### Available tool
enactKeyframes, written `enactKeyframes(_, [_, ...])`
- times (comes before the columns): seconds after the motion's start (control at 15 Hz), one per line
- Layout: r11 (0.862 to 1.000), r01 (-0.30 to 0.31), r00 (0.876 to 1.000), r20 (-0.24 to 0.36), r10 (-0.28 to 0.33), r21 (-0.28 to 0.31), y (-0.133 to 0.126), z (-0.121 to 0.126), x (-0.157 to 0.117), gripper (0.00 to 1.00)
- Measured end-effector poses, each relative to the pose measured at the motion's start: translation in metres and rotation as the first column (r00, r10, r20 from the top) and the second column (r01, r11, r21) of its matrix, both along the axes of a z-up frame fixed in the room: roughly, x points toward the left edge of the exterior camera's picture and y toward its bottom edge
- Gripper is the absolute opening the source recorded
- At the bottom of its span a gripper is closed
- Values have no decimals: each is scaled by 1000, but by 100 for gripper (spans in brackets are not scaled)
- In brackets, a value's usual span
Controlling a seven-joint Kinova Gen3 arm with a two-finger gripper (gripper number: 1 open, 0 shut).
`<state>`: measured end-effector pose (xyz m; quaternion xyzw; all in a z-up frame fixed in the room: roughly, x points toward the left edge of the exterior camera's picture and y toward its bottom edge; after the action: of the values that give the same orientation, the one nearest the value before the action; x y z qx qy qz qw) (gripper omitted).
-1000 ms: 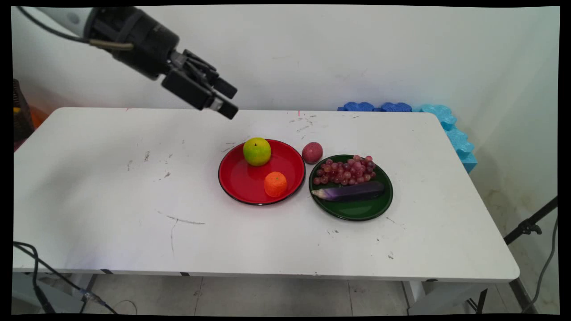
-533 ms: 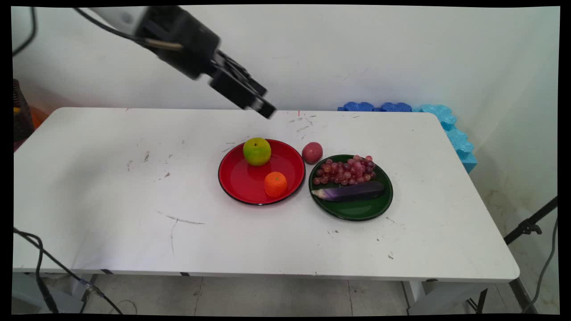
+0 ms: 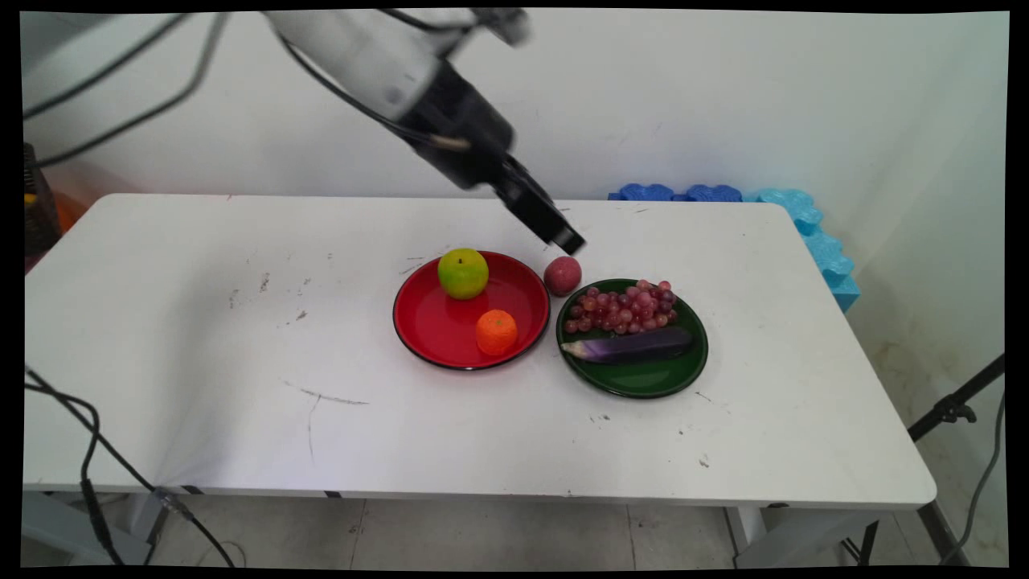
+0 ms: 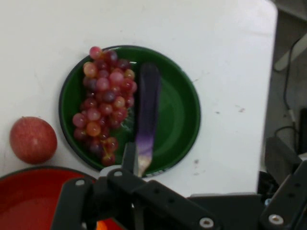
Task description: Pick up the eggplant from the green plate
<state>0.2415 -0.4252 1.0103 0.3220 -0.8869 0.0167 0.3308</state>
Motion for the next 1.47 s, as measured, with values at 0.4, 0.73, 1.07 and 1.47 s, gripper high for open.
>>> enactKeyframes(0.4, [998, -38, 994, 103, 33, 46, -27, -63, -62, 100])
enactKeyframes(0.73, [997, -39, 987, 157, 28, 68, -37, -113, -95, 100])
enactKeyframes(1.07, [998, -22, 980, 198, 10, 57, -40, -156, -117, 100])
enactKeyframes(1.47, [1000, -11, 976, 217, 5, 25, -44, -189, -137, 100])
